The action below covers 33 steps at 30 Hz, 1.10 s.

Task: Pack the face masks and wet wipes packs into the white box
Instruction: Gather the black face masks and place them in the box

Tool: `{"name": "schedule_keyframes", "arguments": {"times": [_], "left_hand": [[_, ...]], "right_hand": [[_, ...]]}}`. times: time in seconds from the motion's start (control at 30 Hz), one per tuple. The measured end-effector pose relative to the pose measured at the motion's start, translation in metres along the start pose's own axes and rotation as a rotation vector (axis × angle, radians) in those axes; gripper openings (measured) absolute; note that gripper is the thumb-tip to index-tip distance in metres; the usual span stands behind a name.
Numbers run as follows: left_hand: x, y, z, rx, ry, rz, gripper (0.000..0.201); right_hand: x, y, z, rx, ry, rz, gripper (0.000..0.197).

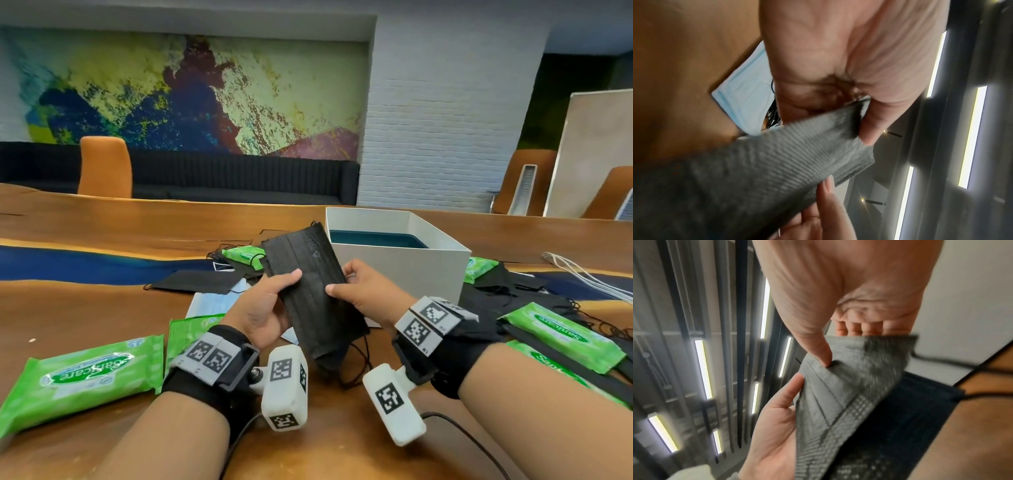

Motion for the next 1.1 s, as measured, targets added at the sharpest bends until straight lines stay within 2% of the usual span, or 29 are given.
{"name": "schedule_keyframes", "arguments": {"times": [0.1,0.2,0.37,0.57,0.7,0.83,0.9,1.0,1.1], "left_hand": [[-0.001,-0.001,0.001,-0.005,0.011,-0.081,0.022],[0.000,0.001,0.006,0.003,-0.023,-0.096,0.024],[-0.008,0.007,0.009,0.040,0.044,-0.129,0.018],[-0.022,0.019,0.013,0.131,0.226,-0.098,0.031],[-0.027,0.023,0.015,0.189,0.314,-0.174,0.041],[-0.016,0.018,0.012,0.151,0.244,-0.382,0.065],[-0.014,0.013,0.011,0.111,0.218,-0.424,0.056],[-0.014,0.008,0.009,0.050,0.200,-0.469,0.033],[-0.011,0.006,0.009,0.020,0.181,-0.475,0.032]], "right_hand": [[-0.008,-0.001,0.001,-0.020,-0.001,0.035,0.033],[-0.017,0.002,0.001,0.041,0.031,0.062,0.055],[-0.015,0.009,0.012,0.186,0.013,0.110,0.034],[-0.004,0.005,0.017,0.100,-0.136,0.089,0.032],[-0.002,0.000,0.014,0.049,-0.189,0.004,0.039],[-0.022,0.006,0.004,0.122,-0.059,0.112,0.065],[-0.029,0.008,0.001,0.155,-0.016,0.178,0.073],[-0.030,0.012,0.001,0.237,0.009,0.202,0.056],[-0.033,0.014,0.000,0.278,0.040,0.235,0.042]]}}
Point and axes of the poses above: each hand's wrist, its own z-axis away from the middle knuckle, its own y-axis out of the palm, x = y × z, the point moved 8 cm from there along -z, towards the middle knuckle, and after that the axes turned 11 degrees about y, right-handed, at the moved point
